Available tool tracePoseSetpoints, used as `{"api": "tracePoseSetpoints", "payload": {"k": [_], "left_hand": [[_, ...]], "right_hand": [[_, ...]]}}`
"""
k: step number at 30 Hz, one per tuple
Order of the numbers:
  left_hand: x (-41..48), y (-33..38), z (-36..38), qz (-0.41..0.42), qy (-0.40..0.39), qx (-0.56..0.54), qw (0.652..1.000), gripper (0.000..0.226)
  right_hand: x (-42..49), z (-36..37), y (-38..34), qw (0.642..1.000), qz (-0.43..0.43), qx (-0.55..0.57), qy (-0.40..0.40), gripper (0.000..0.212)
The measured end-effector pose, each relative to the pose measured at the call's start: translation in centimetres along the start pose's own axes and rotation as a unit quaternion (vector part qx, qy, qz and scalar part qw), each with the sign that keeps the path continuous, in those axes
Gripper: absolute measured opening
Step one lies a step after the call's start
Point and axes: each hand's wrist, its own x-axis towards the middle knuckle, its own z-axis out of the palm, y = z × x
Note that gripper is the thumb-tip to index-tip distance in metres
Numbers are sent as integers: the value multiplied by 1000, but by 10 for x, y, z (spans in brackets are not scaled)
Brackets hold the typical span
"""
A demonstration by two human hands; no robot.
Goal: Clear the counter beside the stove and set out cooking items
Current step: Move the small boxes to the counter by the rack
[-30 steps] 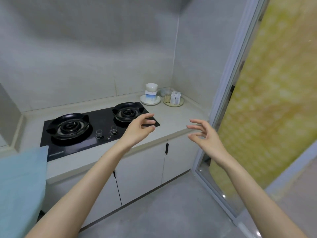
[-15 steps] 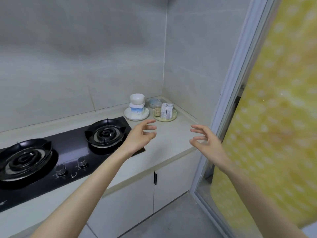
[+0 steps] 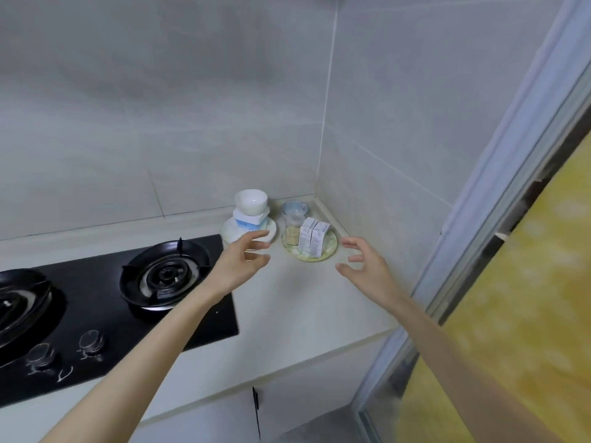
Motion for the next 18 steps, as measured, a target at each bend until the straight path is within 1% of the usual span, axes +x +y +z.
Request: {"api": "tracePoseSetpoints", "payload": {"k": [4,8,11,14,18], "left_hand": [[46,-19,11,-5,1,41,999,48],[99,-40,22,-2,-20,86,996,54],[148,-56,35,1,-47,92,995,63],[200,-71,48,29,-76,136,987,71],[269,-100,73,65,-132,204,968,83]], "right_hand": [[53,2,27,999,21,-24,-38,51],[106,15,57,994,55,-37,-82,60],[151,28,82,991,69,-68,-94,70],[191,38,102,987,90,-91,-98,77],[234,50,126,982,107,-116,-100,75]]}}
